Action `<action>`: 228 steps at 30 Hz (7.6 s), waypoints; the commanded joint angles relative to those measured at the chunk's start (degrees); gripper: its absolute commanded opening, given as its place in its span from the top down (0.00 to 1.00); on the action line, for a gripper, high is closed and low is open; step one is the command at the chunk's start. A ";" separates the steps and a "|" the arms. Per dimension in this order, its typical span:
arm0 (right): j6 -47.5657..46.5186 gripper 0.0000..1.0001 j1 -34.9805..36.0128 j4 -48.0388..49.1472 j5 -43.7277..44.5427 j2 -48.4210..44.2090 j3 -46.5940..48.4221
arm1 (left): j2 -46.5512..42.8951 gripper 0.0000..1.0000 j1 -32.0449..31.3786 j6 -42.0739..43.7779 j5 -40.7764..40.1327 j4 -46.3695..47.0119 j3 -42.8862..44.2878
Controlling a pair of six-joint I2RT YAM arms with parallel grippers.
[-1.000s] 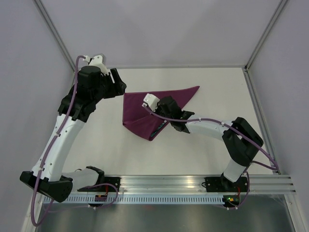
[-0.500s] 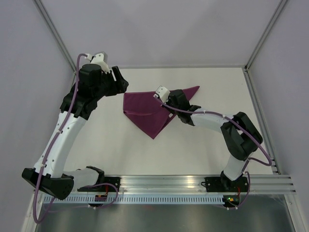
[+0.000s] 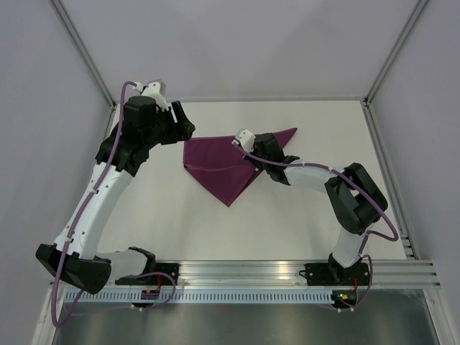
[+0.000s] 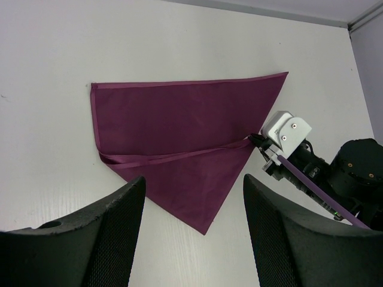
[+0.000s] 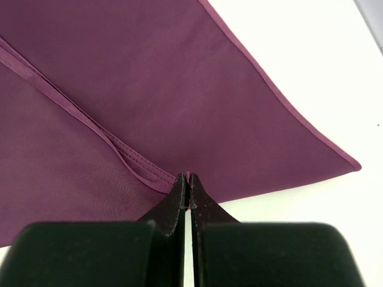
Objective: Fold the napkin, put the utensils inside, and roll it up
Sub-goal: Fold the napkin
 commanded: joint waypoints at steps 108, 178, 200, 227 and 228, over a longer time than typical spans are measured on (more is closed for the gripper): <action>49.98 0.97 -34.61 -7.33 -34.24 21.73 31.60 | 1.49 0.26 0.56 -1.58 8.53 14.57 -13.39; 11.92 0.73 8.02 -18.06 -25.79 3.70 8.37 | 0.96 0.25 1.18 -3.52 9.32 15.89 -13.83; 17.90 0.64 8.02 -22.10 -28.69 5.89 12.77 | 1.22 0.24 1.53 -3.08 9.76 15.72 -13.22; 20.80 0.72 6.96 -24.82 -33.08 5.46 18.74 | 0.00 0.22 1.53 -2.55 9.32 16.77 -14.18; 21.49 0.71 6.44 -25.70 -33.52 5.20 19.79 | -0.44 0.22 1.53 -2.38 9.24 17.12 -14.10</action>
